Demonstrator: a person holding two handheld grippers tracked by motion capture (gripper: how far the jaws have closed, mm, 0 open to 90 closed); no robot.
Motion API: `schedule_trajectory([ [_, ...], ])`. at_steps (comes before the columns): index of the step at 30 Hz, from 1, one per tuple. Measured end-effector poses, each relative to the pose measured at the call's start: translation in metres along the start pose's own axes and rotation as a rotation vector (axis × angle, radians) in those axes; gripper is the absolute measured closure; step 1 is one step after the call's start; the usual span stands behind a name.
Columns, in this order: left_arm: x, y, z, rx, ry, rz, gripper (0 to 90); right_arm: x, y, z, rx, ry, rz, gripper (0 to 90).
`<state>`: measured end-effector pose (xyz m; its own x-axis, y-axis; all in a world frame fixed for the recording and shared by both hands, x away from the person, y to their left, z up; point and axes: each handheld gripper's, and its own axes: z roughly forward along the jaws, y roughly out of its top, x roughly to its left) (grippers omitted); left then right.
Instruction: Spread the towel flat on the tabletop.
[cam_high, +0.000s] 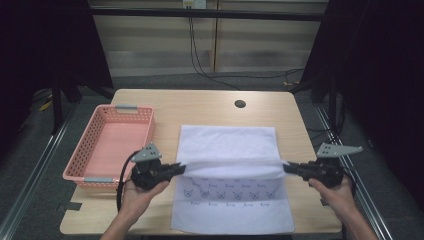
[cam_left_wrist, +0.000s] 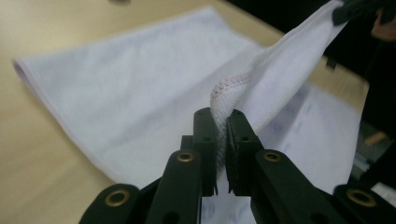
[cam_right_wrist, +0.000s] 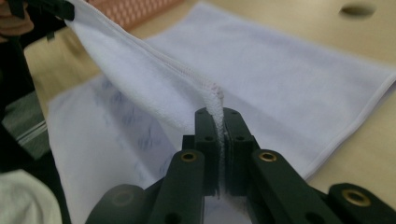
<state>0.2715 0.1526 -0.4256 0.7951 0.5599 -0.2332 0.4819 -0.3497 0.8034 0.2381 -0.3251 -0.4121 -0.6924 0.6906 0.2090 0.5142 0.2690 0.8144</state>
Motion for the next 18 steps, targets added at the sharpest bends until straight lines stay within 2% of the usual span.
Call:
schedule_trajectory([
  [1,0.002,-0.009,0.005,0.018,0.0,-0.013,84.8,0.0,-0.01,0.005,0.029,0.01,0.01,87.0],
  [2,0.004,-0.017,0.008,0.024,-0.029,-0.038,84.8,0.0,-0.019,0.011,0.049,0.023,0.025,86.7],
  [3,0.006,-0.023,0.011,0.035,-0.04,-0.057,84.8,0.0,-0.028,0.016,0.077,0.021,0.029,86.5],
  [4,0.005,-0.029,0.014,0.055,-0.044,-0.062,84.7,0.0,-0.035,0.019,0.091,0.024,0.036,86.4],
  [6,0.003,-0.035,0.016,0.087,-0.054,-0.045,84.6,0.0,-0.047,0.024,0.128,0.03,0.051,85.7],
  [8,-0.001,-0.036,0.013,0.089,-0.062,-0.042,84.9,0.004,-0.051,0.024,0.146,0.027,0.045,86.0],
  [9,-0.002,-0.034,0.01,0.079,-0.067,-0.045,84.9,0.006,-0.049,0.02,0.138,0.027,0.041,86.0],
  [11,-0.007,-0.029,0.002,0.03,-0.074,-0.047,85.0,0.011,-0.044,0.009,0.086,0.027,0.044,86.5],
  [13,-0.017,-0.027,-0.006,-0.008,-0.049,-0.009,85.0,0.018,-0.04,-0.001,0.043,0.012,0.034,86.6],
  [14,-0.02,-0.028,-0.008,-0.014,-0.059,0.007,84.7,0.022,-0.04,-0.005,0.03,0.015,0.032,86.6],
  [16,-0.023,-0.037,-0.003,0.037,-0.052,0.009,83.7,0.032,-0.045,-0.006,0.027,0.009,0.008,85.8],
  [18,-0.019,-0.05,0.005,0.09,-0.065,0.001,80.6,0.033,-0.054,0.001,0.072,0.042,0.021,84.9],
])
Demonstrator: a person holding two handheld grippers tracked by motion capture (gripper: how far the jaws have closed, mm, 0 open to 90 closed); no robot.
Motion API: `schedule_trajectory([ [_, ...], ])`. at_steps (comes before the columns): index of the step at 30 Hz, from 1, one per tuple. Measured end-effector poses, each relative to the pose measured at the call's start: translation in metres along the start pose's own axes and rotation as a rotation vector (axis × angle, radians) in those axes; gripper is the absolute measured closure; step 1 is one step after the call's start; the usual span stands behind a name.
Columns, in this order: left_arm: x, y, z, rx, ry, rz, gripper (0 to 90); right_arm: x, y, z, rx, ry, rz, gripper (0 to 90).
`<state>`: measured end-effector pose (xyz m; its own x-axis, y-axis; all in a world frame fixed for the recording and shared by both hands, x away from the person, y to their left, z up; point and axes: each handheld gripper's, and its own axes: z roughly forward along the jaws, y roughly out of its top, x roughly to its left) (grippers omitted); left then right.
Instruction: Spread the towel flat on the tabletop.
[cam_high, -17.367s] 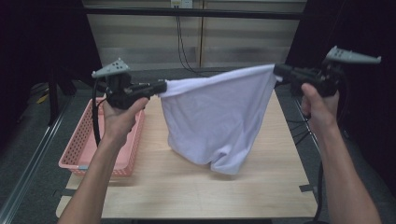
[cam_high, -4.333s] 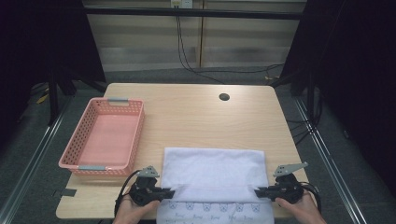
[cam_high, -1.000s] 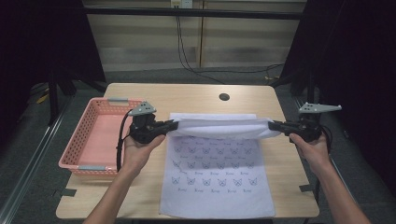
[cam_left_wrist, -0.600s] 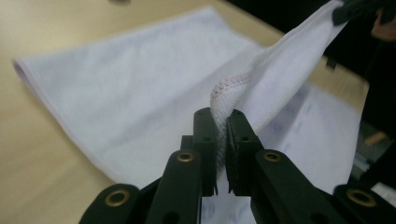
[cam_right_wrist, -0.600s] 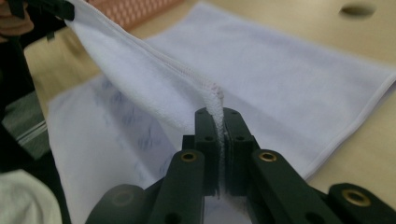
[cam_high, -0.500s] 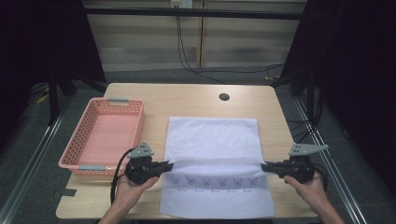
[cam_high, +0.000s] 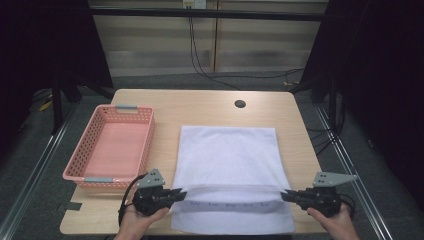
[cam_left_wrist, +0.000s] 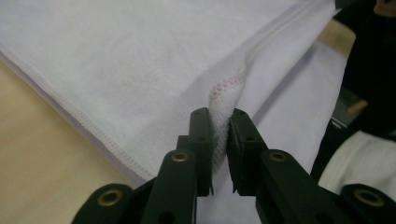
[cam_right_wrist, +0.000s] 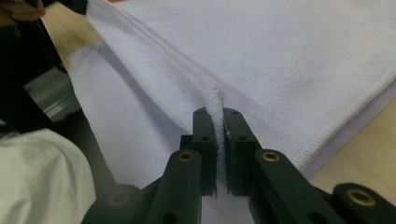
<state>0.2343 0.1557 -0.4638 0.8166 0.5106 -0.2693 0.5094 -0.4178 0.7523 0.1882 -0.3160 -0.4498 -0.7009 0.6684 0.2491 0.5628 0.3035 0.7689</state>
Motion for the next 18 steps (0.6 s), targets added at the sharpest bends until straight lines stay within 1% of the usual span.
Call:
schedule_trajectory([
  [1,0.002,-0.006,0.005,0.027,0.009,-0.01,80.7,0.0,-0.005,0.006,0.03,-0.003,-0.002,83.1],
  [2,0.005,-0.011,0.009,0.061,0.001,-0.024,81.0,-0.001,-0.009,0.011,0.068,0.006,0.001,81.9],
  [3,0.007,-0.015,0.012,0.093,0.011,-0.04,81.0,-0.001,-0.013,0.016,0.104,0.017,0.003,80.9],
  [4,0.008,-0.016,0.013,0.112,0.014,-0.039,81.0,-0.001,-0.015,0.019,0.13,0.013,-0.009,80.4],
  [5,0.008,-0.017,0.014,0.124,0.001,-0.033,80.9,0.001,-0.015,0.021,0.159,0.015,-0.017,80.4],
  [6,0.008,-0.017,0.013,0.127,-0.004,-0.029,80.6,0.002,-0.015,0.022,0.169,0.02,-0.029,80.1],
  [7,0.007,-0.018,0.013,0.127,-0.02,-0.024,79.7,0.004,-0.016,0.022,0.169,0.028,-0.027,78.1],
  [8,0.006,-0.019,0.012,0.133,-0.028,-0.02,79.0,0.005,-0.016,0.021,0.173,0.032,-0.031,77.9],
  [9,0.004,-0.021,0.01,0.127,-0.028,-0.01,78.5,0.006,-0.017,0.02,0.169,0.037,-0.032,78.2],
  [10,0.003,-0.022,0.008,0.121,-0.037,-0.008,78.1,0.007,-0.016,0.018,0.165,0.04,-0.039,77.8],
  [11,0.002,-0.023,0.006,0.12,-0.052,-0.017,76.3,0.009,-0.016,0.016,0.167,0.048,-0.038,75.6],
  [12,0.001,-0.023,0.004,0.119,-0.06,-0.014,73.4,0.011,-0.016,0.014,0.174,0.052,-0.039,72.8],
  [13,0.0,-0.023,0.003,0.109,-0.059,-0.015,72.3,0.013,-0.016,0.013,0.185,0.058,-0.04,70.9],
  [14,-0.001,-0.023,0.003,0.117,-0.063,-0.024,70.0,0.016,-0.017,0.011,0.192,0.064,-0.047,70.3],
  [15,-0.002,-0.022,0.002,0.133,-0.08,-0.026,66.5,0.019,-0.018,0.009,0.19,0.066,-0.056,68.9],
  [16,-0.004,-0.021,0.001,0.144,-0.074,-0.019,64.0,0.022,-0.019,0.007,0.192,0.063,-0.05,66.2],
  [17,-0.006,-0.021,-0.002,0.14,-0.083,-0.019,61.8,0.024,-0.019,0.005,0.191,0.071,-0.05,66.2],
  [18,-0.008,-0.021,-0.005,0.131,-0.109,-0.016,59.4,0.026,-0.02,0.002,0.192,0.093,-0.054,66.1],
])
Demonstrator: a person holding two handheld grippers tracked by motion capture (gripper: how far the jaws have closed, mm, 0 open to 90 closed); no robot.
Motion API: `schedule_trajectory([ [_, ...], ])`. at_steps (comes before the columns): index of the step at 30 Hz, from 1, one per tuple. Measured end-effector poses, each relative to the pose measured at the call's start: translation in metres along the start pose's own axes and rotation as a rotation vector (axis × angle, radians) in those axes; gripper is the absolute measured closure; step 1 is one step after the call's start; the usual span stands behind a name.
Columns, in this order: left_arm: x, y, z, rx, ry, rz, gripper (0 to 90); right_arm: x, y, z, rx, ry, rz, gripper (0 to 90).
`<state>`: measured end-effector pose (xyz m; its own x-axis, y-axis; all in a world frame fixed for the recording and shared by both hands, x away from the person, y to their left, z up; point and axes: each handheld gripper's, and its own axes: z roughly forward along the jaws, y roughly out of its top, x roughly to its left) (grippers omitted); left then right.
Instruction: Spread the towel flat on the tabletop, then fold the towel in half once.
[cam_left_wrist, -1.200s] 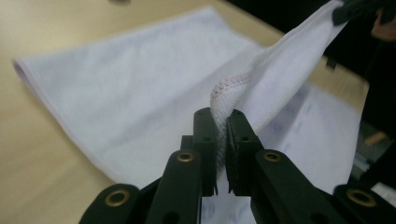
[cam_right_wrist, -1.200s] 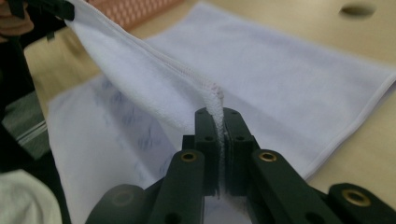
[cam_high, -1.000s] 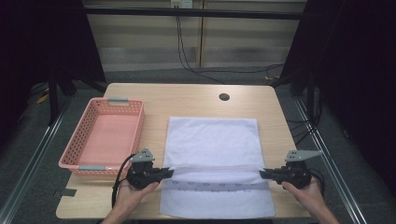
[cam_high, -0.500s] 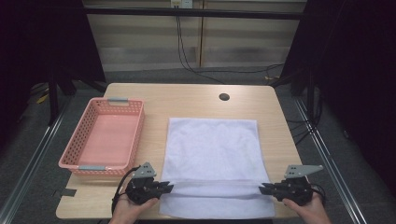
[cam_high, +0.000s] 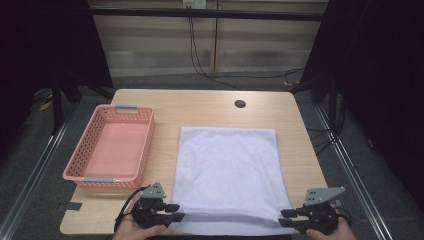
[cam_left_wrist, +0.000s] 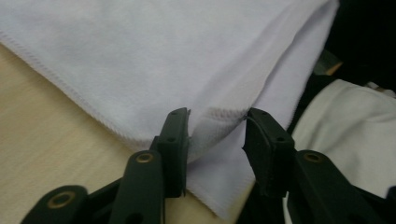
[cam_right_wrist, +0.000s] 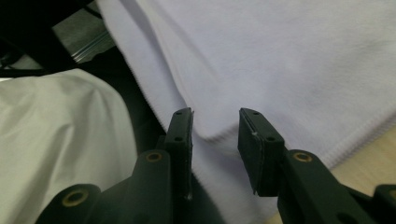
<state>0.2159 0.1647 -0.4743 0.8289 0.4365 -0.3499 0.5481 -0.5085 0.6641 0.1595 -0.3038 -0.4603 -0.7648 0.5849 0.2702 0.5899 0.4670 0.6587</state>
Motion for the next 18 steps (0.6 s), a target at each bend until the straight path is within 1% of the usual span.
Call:
schedule_trajectory([
  [1,-0.002,0.0,-0.004,-0.01,-0.018,-0.004,58.3,0.003,-0.002,-0.002,-0.008,0.0,-0.004,64.5],
  [2,-0.003,0.0,-0.008,-0.02,-0.037,0.006,56.8,0.005,-0.003,-0.004,-0.018,-0.006,0.004,63.1],
  [3,-0.004,0.0,-0.012,-0.038,-0.041,0.013,55.6,0.005,-0.006,-0.006,-0.035,0.007,0.014,62.6],
  [4,-0.004,0.0,-0.015,-0.059,-0.019,0.015,55.4,0.005,-0.007,-0.008,-0.055,-0.002,0.02,60.4],
  [5,-0.001,0.002,-0.017,-0.083,-0.02,0.008,54.3,0.004,-0.007,-0.009,-0.066,-0.015,0.03,57.4],
  [6,0.003,0.005,-0.017,-0.109,-0.017,-0.004,55.4,0.002,-0.007,-0.009,-0.079,-0.043,0.033,55.8],
  [7,0.007,0.009,-0.015,-0.121,-0.003,-0.017,56.0,0.0,-0.005,-0.009,-0.096,-0.075,0.037,54.4],
  [9,0.018,0.019,-0.007,-0.122,0.024,-0.025,58.6,-0.009,0.003,-0.006,-0.133,-0.106,0.049,53.3],
  [10,0.023,0.024,-0.002,-0.129,0.033,-0.032,58.6,-0.015,0.008,-0.004,-0.149,-0.122,0.053,52.9],
  [11,0.028,0.028,0.003,-0.128,0.061,-0.044,58.6,-0.02,0.014,-0.002,-0.166,-0.129,0.051,52.9],
  [12,0.031,0.033,0.009,-0.114,0.076,-0.056,58.0,-0.027,0.019,0.0,-0.183,-0.139,0.047,52.7],
  [13,0.034,0.038,0.014,-0.103,0.071,-0.056,57.1,-0.034,0.025,0.003,-0.194,-0.144,0.055,52.0],
  [14,0.035,0.042,0.02,-0.094,0.077,-0.053,57.1,-0.041,0.029,0.007,-0.19,-0.149,0.069,51.6],
  [15,0.037,0.047,0.025,-0.073,0.075,-0.045,57.1,-0.047,0.034,0.012,-0.184,-0.159,0.066,51.5],
  [16,0.04,0.051,0.03,-0.07,0.09,-0.036,57.4,-0.052,0.038,0.016,-0.18,-0.17,0.063,50.7],
  [17,0.045,0.056,0.033,-0.082,0.104,-0.044,58.3,-0.057,0.042,0.022,-0.17,-0.173,0.062,49.6],
  [18,0.05,0.061,0.037,-0.091,0.102,-0.06,58.2,-0.061,0.046,0.027,-0.166,-0.183,0.06,48.7],
])
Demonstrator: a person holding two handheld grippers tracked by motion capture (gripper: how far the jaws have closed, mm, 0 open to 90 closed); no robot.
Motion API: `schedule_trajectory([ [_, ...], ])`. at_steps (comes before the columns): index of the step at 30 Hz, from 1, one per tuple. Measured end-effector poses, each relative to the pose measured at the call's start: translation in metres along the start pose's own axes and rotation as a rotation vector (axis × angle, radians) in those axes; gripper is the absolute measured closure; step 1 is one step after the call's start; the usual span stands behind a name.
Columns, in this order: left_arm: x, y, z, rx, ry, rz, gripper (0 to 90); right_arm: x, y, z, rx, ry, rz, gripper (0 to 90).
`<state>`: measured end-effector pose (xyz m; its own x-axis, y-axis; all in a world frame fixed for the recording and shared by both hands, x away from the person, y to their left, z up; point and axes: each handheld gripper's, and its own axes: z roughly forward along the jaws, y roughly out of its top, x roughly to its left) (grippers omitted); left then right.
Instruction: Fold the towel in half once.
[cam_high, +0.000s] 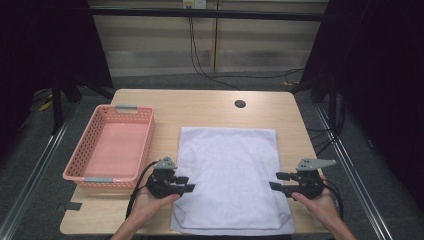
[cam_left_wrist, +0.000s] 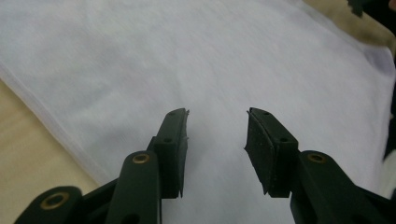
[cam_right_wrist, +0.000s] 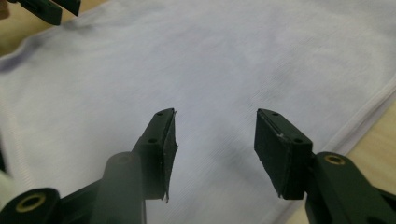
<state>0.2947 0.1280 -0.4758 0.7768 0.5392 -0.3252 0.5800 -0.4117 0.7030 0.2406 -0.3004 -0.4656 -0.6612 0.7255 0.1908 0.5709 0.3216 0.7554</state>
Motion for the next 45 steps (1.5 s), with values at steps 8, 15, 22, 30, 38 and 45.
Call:
schedule_trajectory([
  [8,0.03,0.019,0.035,0.034,0.121,0.035,58.0,-0.026,0.019,0.048,0.096,-0.045,0.028,40.2],
  [15,0.042,0.021,0.04,0.032,0.089,0.02,63.1,-0.029,0.028,0.078,0.121,-0.074,-0.02,42.5],
  [22,0.022,0.013,0.038,0.056,0.143,0.109,65.4,-0.022,0.018,0.069,0.137,-0.087,-0.071,42.5],
  [30,0.003,-0.004,0.028,0.063,0.057,0.102,64.7,-0.011,0.001,0.047,0.147,-0.046,-0.044,42.7],
  [38,-0.014,-0.022,0.018,0.068,-0.009,0.109,62.9,0.004,-0.02,0.024,0.163,-0.013,-0.091,45.6],
  [45,-0.036,-0.036,0.006,0.133,-0.056,0.115,63.9,0.02,-0.032,0.009,0.202,0.042,-0.106,45.5],
])
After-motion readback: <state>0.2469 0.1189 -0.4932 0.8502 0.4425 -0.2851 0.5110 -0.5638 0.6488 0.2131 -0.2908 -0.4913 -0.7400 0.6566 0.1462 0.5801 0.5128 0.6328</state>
